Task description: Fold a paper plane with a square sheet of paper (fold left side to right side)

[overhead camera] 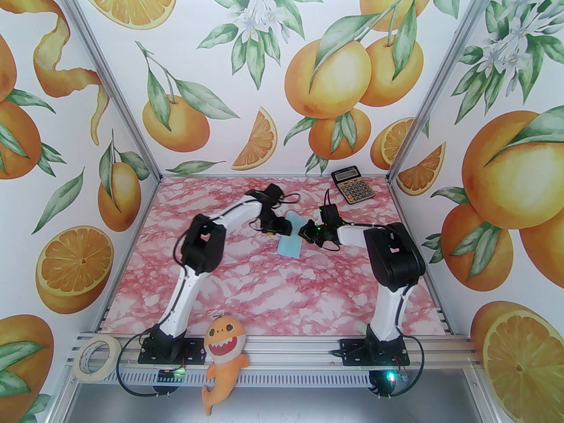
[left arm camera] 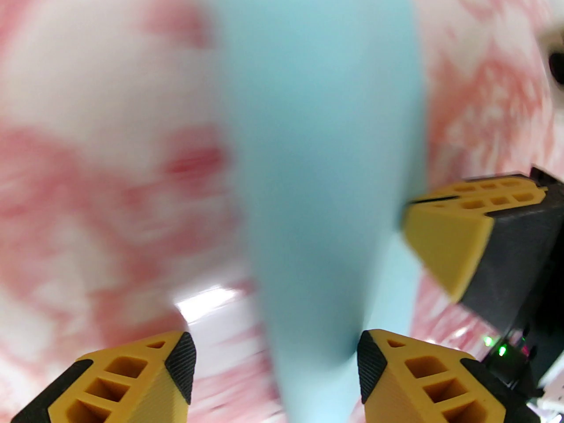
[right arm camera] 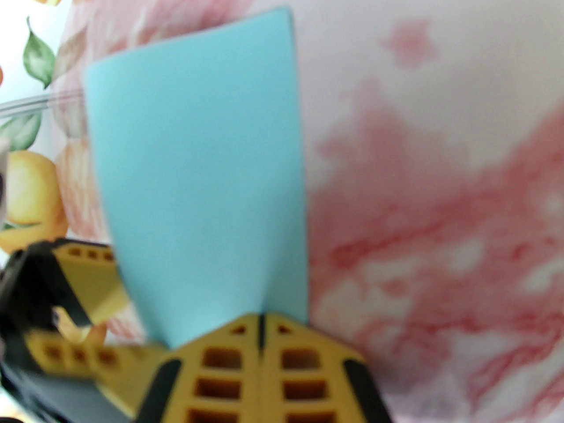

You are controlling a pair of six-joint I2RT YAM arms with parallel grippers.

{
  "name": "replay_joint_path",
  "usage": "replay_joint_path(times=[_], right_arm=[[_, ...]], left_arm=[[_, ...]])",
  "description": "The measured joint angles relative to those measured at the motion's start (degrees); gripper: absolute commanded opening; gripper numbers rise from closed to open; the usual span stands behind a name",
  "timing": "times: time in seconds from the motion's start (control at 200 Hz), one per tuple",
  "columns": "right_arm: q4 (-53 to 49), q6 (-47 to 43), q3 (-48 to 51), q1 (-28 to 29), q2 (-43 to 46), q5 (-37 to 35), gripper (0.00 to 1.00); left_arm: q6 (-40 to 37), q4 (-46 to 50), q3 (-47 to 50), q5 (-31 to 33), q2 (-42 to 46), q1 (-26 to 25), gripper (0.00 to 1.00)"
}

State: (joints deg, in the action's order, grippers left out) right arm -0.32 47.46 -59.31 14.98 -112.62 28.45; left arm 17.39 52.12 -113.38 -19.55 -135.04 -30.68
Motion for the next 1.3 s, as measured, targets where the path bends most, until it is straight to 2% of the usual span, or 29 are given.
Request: replay_joint_path(times=[0.05,0.115,0.16,0.31,0.495,0.961,1.301], right_arm=[[-0.1,0.0,0.0,0.0,0.0,0.0,0.0],[-0.2,-0.1,-0.1,0.0,0.0,0.0,0.0],[-0.2,-0.2,-0.1,0.0,0.0,0.0,0.0],[-0.4,-0.4,-0.2,0.0,0.0,0.0,0.0],[-0.5,-0.4,-0.2,0.0,-0.1,0.0,0.0],[-1.0,-0.4,-0.6,0.0,-0.2,0.0,0.0],[-1.0,-0.4,-0.6,0.0,-0.2,0.0,0.0]], left_arm=[[1.2,-1.0,0.4,-0.2,1.2,1.2,0.29],[2.4,-3.2,0.9,-1.4,2.6,2.2,0.07],[3.1,-4.8,1.2,-2.5,3.4,2.4,0.0],[5.5,-8.8,1.3,-7.5,3.7,0.7,0.0],[6.2,-9.4,0.7,-9.9,2.2,-2.7,0.0],[2.7,-4.5,-0.3,-4.0,-3.0,-3.1,0.02],[1.7,-4.0,-1.5,-3.1,-4.1,-3.0,0.02]])
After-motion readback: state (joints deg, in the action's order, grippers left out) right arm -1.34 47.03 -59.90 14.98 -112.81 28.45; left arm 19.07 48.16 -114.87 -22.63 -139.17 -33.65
